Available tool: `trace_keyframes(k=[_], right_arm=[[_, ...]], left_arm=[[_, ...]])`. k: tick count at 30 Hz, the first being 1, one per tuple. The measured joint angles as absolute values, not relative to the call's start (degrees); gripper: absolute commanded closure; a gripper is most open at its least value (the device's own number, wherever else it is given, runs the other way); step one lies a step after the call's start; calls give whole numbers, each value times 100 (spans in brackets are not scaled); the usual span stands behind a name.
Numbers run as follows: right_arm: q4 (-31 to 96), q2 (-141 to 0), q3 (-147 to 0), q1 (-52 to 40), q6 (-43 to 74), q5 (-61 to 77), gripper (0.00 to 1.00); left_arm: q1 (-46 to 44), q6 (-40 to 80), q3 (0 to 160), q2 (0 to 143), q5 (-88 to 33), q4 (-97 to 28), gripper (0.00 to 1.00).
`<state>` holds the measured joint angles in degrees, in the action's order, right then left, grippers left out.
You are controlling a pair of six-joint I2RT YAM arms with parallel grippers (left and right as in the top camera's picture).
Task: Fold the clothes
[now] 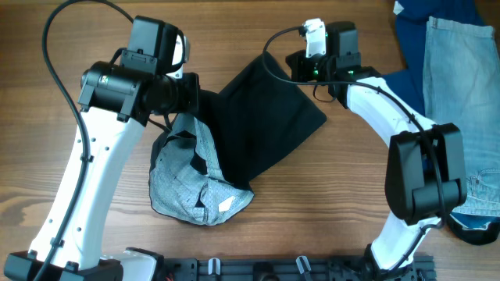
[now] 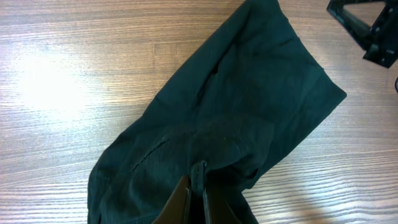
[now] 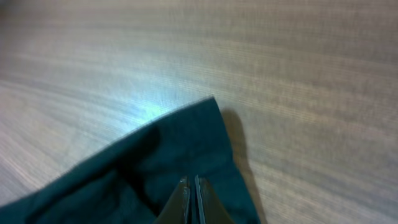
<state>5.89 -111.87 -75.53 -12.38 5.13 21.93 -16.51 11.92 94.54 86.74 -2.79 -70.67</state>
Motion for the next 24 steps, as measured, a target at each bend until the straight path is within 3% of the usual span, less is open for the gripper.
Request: trace_keyframes(k=[1, 5, 9, 24], right_arm=[[672, -11190, -7553, -1238, 458, 2152, 73], [681, -11190, -7553, -1238, 169, 1896, 52], [716, -11264, -7555, -1238, -8, 1763, 42], [2622, -11487, -7559, -1245, -578, 2635, 57]], left_arm=[[-1651, 1192, 9454, 8674, -279, -7067, 96], [-1651, 1192, 9454, 8674, -279, -7067, 96], [-1651, 1194, 9454, 8674, -279, -7067, 96], [-1651, 1192, 9454, 8674, -242, -7067, 96]])
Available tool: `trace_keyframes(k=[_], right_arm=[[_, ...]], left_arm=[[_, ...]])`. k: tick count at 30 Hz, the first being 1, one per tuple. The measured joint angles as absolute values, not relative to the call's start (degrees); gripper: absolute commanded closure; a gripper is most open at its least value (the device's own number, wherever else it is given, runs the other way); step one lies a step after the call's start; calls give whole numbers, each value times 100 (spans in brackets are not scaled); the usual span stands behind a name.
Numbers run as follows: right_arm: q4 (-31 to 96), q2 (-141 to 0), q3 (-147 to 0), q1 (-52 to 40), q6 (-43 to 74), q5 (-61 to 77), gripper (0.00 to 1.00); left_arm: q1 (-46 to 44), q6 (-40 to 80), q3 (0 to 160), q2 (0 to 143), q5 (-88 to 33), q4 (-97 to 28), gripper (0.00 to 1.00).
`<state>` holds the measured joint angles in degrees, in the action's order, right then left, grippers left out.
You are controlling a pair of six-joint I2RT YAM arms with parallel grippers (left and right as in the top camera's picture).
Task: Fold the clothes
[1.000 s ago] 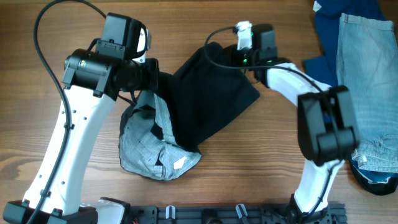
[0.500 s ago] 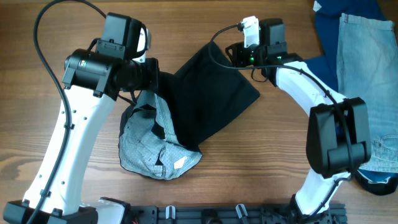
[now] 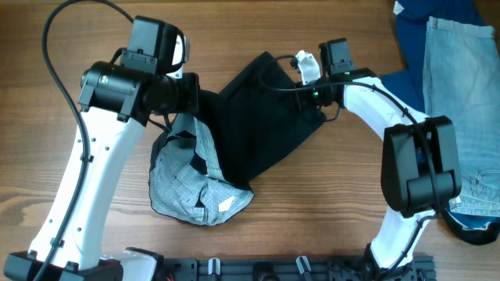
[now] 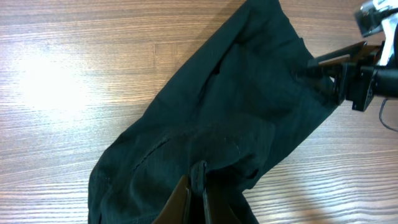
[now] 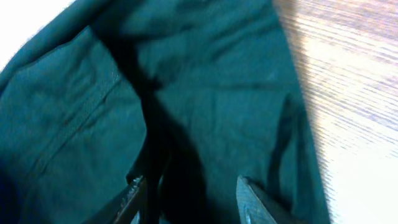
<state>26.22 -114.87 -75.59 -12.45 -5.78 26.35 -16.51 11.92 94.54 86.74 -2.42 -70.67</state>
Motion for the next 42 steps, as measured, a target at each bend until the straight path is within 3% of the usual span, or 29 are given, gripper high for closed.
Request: trace_keyframes(k=[3, 10, 12, 17, 20, 27, 34, 42], right_arm=[[3063, -11487, -7559, -1245, -928, 2744, 68], [4104, -11487, -7559, -1245, -1221, 2440, 74], [4156, -11487, -7559, -1243, -1179, 2279, 69], [3981, -11264, -7561, -1160, -1070, 2029, 39], [3507, -10857, -7721, -1133, -1103, 2099, 30], [2687, -10724, -7933, -1396, -1194, 2335, 27], [2220, -11533, -7933, -1922, -1319, 2418, 27], [1959, -12014, -7933, -1994, -1385, 2571, 37]], left_arm=[[-1651, 1194, 9454, 8674, -237, -7067, 96], [-1651, 1192, 9454, 8674, -235, -7067, 96], [-1651, 1192, 9454, 8674, -235, -7067, 96], [-1651, 1192, 9454, 8674, -235, -7067, 96], [-1651, 1192, 9454, 8674, -235, -7067, 96], [-1651, 1194, 9454, 8674, -233, -7070, 96], [-1651, 1194, 9454, 8674, -215, -7067, 96], [-1651, 1192, 9454, 8674, -215, -7067, 96]])
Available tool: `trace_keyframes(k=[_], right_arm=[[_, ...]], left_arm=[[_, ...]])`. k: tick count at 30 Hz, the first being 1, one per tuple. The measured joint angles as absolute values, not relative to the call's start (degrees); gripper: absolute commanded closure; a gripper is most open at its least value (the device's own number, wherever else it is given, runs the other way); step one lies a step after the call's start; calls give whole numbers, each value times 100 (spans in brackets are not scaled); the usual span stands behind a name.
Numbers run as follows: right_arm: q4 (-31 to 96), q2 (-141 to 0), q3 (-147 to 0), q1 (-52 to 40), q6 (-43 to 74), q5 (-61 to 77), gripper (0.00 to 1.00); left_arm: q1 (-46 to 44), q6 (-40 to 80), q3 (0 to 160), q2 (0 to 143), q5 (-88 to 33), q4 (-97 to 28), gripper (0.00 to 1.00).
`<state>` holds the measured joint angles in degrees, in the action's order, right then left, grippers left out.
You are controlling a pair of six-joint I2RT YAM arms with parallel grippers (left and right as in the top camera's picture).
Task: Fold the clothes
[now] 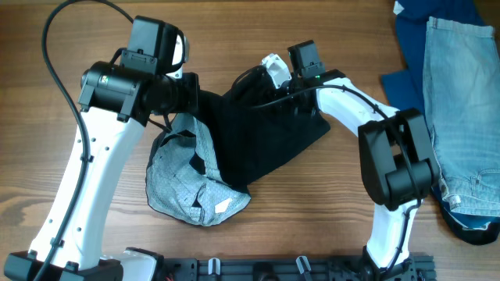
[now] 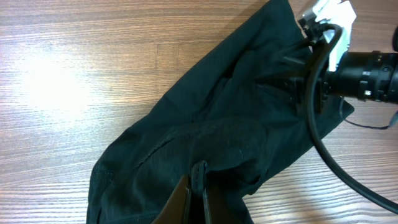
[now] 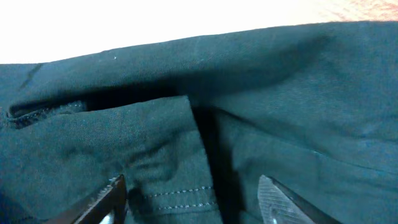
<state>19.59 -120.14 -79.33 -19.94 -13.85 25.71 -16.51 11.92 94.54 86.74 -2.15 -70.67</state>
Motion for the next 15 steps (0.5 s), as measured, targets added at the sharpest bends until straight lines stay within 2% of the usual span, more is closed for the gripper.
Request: trace_keyframes(k=[3, 10, 15], right_arm=[[1922, -12053, -7933, -1994, -1387, 2698, 50], [1896, -12055, -7933, -1994, -1278, 2958, 96], [1861, -12011, -7933, -1925, -908, 3133, 96]], left_arm=[[-1651, 1194, 9454, 8674, -215, -7067, 96], [-1651, 1192, 9454, 8674, -215, -7070, 96], [-1651, 1192, 9454, 8674, -215, -7067, 96]])
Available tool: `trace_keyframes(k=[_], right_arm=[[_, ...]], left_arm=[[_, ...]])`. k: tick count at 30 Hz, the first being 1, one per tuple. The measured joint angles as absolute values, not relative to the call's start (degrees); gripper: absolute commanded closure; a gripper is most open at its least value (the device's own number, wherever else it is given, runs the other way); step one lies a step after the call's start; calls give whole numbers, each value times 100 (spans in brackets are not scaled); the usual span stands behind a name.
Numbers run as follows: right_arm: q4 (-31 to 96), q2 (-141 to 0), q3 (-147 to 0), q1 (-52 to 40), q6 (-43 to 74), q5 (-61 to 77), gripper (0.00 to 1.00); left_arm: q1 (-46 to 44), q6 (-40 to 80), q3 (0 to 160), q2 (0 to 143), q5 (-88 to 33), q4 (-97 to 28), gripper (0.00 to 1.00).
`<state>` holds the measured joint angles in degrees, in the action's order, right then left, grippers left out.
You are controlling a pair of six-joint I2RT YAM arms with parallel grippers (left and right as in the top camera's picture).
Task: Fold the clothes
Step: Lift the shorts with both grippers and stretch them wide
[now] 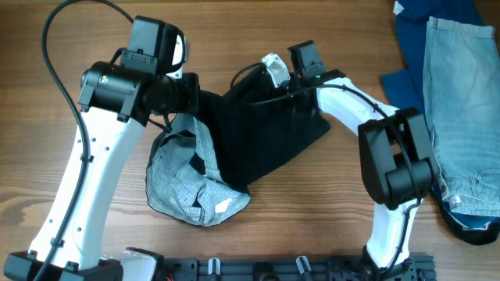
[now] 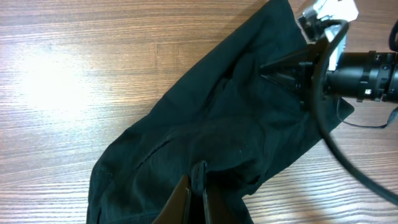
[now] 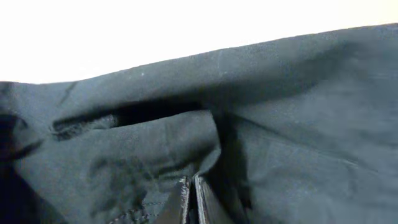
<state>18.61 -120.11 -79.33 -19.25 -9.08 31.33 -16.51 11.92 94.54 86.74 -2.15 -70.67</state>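
A black garment (image 1: 262, 129) lies rumpled across the middle of the table. Grey patterned cloth (image 1: 187, 183) is bunched at its near left end. My left gripper (image 2: 198, 173) is shut on a raised fold of the black garment (image 2: 236, 118) at its left side; in the overhead view this gripper (image 1: 194, 97) is mostly hidden by the wrist. My right gripper (image 3: 189, 185) is shut on a fold of black cloth (image 3: 280, 106) at the garment's far edge, also seen from overhead (image 1: 283, 84).
Light blue jeans (image 1: 457, 86) and a dark blue cloth (image 1: 412, 35) lie at the far right. A dark item (image 1: 469, 228) sits at the near right edge. A black rail (image 1: 297, 269) runs along the table's front.
My right gripper was open over a fold at the black garment's far edge; now it is shut on that fold. The left gripper has kept its hold in place.
My right gripper was shut at the garment's far corner. Then it stood open over the cloth, farther left. Later it was open at a fold on the far edge, and now it grips that fold. The left gripper held its fold throughout.
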Motion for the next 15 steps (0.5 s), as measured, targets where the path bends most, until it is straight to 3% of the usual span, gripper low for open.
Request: trace_keyframes(k=[8, 15], right_arm=[[2147, -10265, -7922, -974, -537, 3304, 96], [2600, -8479, -7922, 217, -447, 3247, 96]], left_arm=[[-1356, 1194, 9445, 8549, 213, -6705, 96], [-829, 1208, 9432, 7693, 965, -5446, 96]])
